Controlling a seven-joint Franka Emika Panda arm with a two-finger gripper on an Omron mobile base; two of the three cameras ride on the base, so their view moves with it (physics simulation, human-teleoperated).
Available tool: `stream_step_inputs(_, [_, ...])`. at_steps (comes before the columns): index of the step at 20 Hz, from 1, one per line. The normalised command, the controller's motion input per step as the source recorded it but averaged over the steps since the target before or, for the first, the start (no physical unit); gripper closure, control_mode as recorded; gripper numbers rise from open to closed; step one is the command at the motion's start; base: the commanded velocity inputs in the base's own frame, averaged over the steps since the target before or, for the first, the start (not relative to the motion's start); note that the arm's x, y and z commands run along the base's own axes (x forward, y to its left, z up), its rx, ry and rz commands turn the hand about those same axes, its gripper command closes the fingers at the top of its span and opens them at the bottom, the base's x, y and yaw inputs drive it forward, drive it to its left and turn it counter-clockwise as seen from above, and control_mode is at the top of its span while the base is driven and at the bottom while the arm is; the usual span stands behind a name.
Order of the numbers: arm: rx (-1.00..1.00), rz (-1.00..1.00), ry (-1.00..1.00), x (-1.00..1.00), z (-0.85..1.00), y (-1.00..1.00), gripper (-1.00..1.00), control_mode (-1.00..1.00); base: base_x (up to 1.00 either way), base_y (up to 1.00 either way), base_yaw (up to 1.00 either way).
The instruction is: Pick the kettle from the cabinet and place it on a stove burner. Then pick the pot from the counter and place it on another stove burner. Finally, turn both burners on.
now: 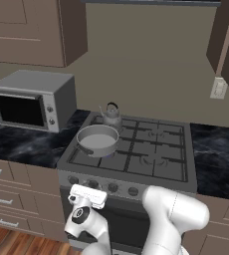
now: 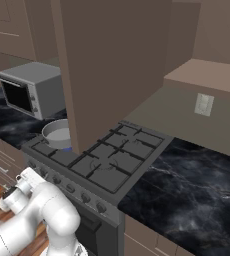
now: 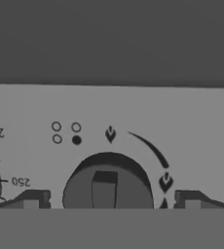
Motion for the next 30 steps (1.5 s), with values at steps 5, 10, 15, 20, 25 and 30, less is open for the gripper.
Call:
stream_step_inputs(5, [0.04, 0.04, -0.01, 0.23, -0.03, 0.0, -1.0, -1.0, 0.0, 0.0, 0.0])
stream_step_inputs(10, [0.02, 0.04, 0.0, 0.19, -0.06, 0.0, 1.0, -1.0, 0.0, 0.0, 0.0])
stream_step_inputs(15, [0.01, 0.02, 0.0, 0.04, 0.0, 0.0, 1.0, -1.0, 0.0, 0.0, 0.0])
stream_step_inputs(20, [-0.01, 0.0, 0.0, 0.0, 0.0, 0.0, 1.0, -1.0, 0.0, 0.0, 0.0])
stream_step_inputs(25, [-0.13, 0.0, 0.0, 0.0, 0.01, 0.0, 1.0, -1.0, 0.0, 0.0, 0.0])
stream_step_inputs(30, [-0.23, -0.01, 0.0, 0.0, 0.02, 0.0, 1.0, -1.0, 0.0, 0.0, 0.0])
